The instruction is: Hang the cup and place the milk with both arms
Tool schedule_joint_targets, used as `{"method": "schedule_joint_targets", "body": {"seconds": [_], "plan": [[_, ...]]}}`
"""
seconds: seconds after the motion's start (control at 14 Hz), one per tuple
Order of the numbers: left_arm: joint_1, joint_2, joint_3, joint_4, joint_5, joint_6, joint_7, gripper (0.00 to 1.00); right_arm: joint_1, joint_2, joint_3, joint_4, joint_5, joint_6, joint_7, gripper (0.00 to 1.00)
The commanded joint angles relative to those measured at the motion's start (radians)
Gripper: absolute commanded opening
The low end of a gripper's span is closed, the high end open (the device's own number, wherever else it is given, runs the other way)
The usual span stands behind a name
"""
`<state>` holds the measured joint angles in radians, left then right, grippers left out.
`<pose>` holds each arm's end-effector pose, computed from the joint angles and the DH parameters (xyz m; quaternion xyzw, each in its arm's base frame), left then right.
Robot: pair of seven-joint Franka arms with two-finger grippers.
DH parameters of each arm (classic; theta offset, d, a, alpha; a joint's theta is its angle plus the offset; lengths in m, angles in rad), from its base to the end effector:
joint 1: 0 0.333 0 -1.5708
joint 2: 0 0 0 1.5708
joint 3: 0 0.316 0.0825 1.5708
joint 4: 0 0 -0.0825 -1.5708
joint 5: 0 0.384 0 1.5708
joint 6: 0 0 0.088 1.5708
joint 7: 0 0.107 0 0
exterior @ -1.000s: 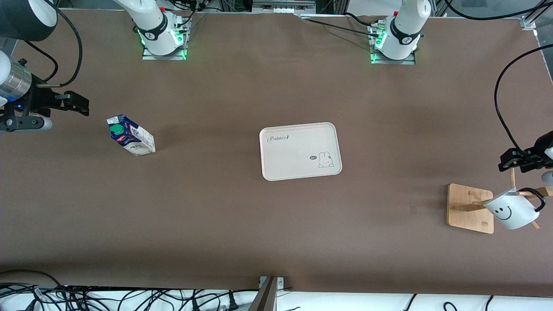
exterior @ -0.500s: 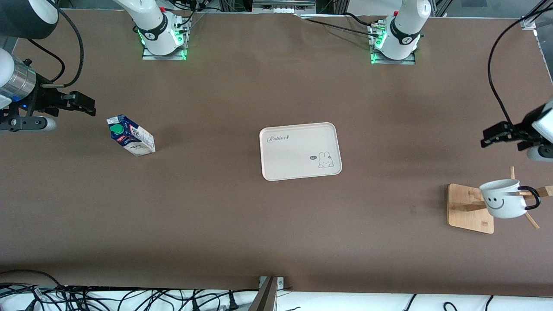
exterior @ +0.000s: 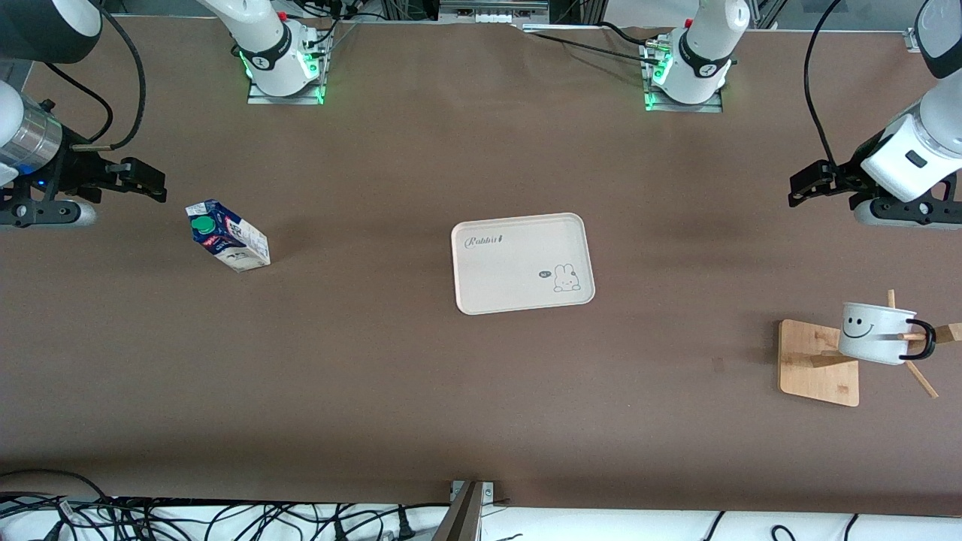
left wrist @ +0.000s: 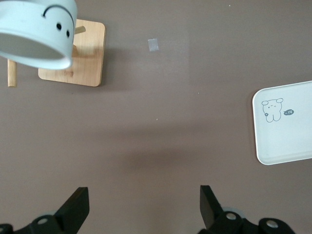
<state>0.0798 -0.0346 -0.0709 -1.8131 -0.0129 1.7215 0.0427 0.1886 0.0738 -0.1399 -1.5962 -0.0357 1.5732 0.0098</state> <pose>0.5461 0.0032 0.5413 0.9995 -0.0157 -0.0284 0.0059 0.5723 0.0268 0.5716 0.9984 0.0203 -0.0473 0.0244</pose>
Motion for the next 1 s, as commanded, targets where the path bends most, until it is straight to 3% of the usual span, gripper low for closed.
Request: {"method": "schedule_joint_targets", "body": {"seconds": [0.0, 0.21, 0.93], "plan": [[0.006, -0.013, -0.007, -0.011, 0.008, 0.001, -0.029, 1.0, -0.014, 0.006, -0.001, 0.024, 0.039, -0.013, 0.001, 1.0], [0.005, -0.014, -0.009, -0.002, 0.008, 0.001, -0.07, 1.0, -0.043, 0.007, -0.003, 0.024, 0.089, -0.012, 0.004, 1.0], [0.003, 0.024, -0.023, 0.069, 0.008, 0.001, -0.109, 1.0, -0.028, 0.006, 0.02, 0.027, -0.007, -0.021, 0.001, 1.0]]}}
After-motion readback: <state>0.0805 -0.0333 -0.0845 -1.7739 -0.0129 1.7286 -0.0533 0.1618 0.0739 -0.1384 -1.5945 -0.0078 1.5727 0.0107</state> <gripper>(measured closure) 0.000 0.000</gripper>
